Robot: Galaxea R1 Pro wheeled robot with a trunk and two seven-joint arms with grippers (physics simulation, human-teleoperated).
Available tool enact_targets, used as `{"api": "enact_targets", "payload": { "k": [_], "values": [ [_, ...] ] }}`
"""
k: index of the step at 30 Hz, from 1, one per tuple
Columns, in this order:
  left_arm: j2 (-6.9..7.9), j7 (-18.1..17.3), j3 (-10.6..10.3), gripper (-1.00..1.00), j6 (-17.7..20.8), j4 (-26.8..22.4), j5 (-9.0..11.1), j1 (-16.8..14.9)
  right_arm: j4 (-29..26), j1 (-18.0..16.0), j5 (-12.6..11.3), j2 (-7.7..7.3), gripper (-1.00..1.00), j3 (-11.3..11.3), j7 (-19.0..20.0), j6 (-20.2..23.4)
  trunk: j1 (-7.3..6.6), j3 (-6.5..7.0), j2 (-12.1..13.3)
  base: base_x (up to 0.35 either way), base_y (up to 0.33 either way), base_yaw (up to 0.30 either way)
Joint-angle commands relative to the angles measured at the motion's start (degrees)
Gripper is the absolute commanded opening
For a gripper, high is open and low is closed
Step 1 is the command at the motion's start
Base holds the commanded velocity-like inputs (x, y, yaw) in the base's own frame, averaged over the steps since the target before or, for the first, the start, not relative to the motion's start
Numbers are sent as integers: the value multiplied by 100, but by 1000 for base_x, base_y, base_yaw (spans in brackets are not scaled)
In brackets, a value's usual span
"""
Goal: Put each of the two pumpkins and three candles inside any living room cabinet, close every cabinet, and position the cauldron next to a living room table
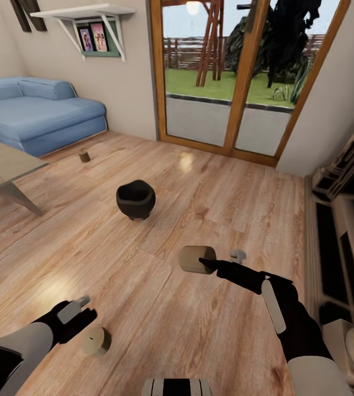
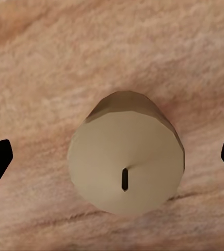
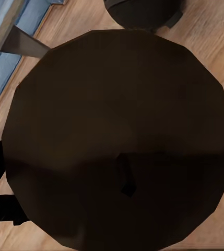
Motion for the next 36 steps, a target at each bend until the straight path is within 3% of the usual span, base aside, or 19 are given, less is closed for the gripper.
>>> {"api": "enact_targets", "payload": {
  "k": [1, 17, 23, 36],
  "values": [
    [-6, 0, 0, 100, 0, -7, 0, 0, -1, 0, -15, 0, -100, -1, -3, 4, 2, -23, -2, 0, 0, 0],
    [-33, -35, 0, 100, 0, -41, 8, 0, -1, 0, -15, 9, -100, -2, -3, 4, 43, -377, -23, 0, 0, 0],
    [-1, -779, 0, 100, 0, -34, 1, 0, -1, 0, -15, 8, -100, -2, -3, 4, 43, -377, -23, 0, 0, 0],
    [6, -887, 0, 100, 0, -33, 0, 0, -1, 0, -15, 9, -100, -2, -3, 4, 51, -444, -27, 0, 0, 0]
  ]
}}
